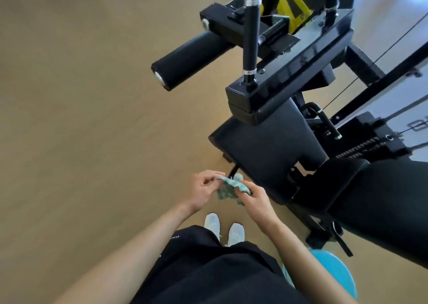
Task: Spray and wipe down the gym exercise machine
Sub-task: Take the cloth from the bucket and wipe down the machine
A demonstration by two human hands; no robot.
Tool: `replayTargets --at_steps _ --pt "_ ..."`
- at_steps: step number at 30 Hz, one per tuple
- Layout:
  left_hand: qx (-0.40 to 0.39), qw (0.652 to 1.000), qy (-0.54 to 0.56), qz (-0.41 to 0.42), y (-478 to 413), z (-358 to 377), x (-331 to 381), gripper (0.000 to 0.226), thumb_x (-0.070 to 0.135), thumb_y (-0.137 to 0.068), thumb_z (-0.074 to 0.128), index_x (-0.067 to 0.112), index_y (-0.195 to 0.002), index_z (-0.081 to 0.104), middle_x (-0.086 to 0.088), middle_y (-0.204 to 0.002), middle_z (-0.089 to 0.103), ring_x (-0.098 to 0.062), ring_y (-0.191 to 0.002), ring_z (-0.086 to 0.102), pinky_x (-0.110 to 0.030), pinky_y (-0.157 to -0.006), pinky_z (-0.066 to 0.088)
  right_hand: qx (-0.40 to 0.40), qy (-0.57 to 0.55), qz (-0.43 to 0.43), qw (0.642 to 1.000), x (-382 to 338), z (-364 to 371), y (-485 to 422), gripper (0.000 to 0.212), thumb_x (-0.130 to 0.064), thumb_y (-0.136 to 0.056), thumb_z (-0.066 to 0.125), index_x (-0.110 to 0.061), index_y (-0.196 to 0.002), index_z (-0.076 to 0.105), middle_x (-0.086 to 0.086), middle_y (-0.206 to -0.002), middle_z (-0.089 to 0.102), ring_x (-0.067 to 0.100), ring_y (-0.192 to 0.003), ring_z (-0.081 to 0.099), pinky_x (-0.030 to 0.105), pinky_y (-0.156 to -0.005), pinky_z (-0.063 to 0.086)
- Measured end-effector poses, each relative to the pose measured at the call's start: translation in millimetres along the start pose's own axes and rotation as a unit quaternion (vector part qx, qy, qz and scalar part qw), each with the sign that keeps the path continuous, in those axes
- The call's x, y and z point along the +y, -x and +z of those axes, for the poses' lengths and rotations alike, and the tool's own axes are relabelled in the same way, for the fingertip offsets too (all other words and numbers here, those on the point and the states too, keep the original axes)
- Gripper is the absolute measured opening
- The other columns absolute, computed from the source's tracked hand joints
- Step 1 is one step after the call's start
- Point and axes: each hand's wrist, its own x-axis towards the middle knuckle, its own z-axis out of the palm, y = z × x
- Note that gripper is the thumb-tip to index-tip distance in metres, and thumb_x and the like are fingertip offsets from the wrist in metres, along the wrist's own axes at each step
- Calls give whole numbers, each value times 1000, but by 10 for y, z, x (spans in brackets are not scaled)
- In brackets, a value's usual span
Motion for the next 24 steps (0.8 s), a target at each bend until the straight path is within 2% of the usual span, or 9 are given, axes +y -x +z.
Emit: replayTargets --at_steps 2,4,6,8,10,13,17,20,24 --pt "33 998 45 -40 71 -125 57 14 -1 -100 61 0 -96 74 -6 -94 71 2 -81 65 -12 -81 49 -24 21 -9 999 -49 140 -120 20 -17 -101 62 -32 -102 74 1 -117 62 18 -98 66 34 -87 59" --pt "70 991 94 -68 114 -250 101 25 -1 -101 57 7 -81 70 10 -73 70 6 -71 61 -10 -76 47 -24 57 -34 997 -135 266 -235 19 -16 -98 66 -24 -112 76 -3 -121 57 16 -101 64 29 -87 58" --pt "112 976 153 -103 154 -424 86 27 5 -103 57 14 -79 66 19 -61 67 6 -65 62 -9 -70 48 2 93 -61 994 -263 407 -341 21 -15 -95 70 -21 -114 77 -6 -122 58 10 -107 61 20 -91 52" --pt "136 968 180 -108 121 -652 37 22 16 -105 57 13 -86 69 14 -65 69 -4 -68 63 -16 -68 51 25 99 -74 992 -435 560 -442 19 -11 -94 72 -24 -107 75 -6 -117 62 5 -106 61 11 -90 46" --pt "135 969 183 -96 20 -942 -20 24 23 -106 56 13 -88 68 10 -70 67 -10 -70 60 -24 -69 50 20 99 -68 993 -629 756 -583 22 -10 -95 70 -32 -97 73 -8 -103 70 6 -95 66 15 -83 50" --pt "141 967 195 -86 -208 -1470 -71 28 19 -108 50 12 -82 57 8 -66 53 -4 -61 48 -21 -61 40 12 129 -53 990 -871 1123 -890 19 -8 -94 68 -25 -99 76 -6 -89 75 10 -85 69 29 -77 54" --pt "174 960 209 -62 -542 -2351 -161 28 16 -109 49 -4 -93 59 -11 -80 49 -18 -72 46 -22 -60 40 43 129 -54 989 -1249 1735 -1278 10 -12 -96 69 -18 -88 71 -4 -80 70 12 -74 61 21 -66 48" --pt "170 959 215 -67 -757 -2955 -178 29 18 -109 50 -3 -93 62 -9 -79 55 -15 -71 51 -24 -61 42 43 95 -24 994 -1567 2163 -1502 9 -16 -100 65 -12 -97 72 2 -88 73 10 -75 64 12 -60 48" --pt "158 966 195 -66 -1083 -3547 -157 26 22 -107 55 12 -85 64 2 -72 59 -8 -65 53 -19 -57 44 64 70 -17 995 -1857 2535 -1784 10 -18 -101 64 -15 -100 73 2 -91 76 15 -82 71 21 -67 54"
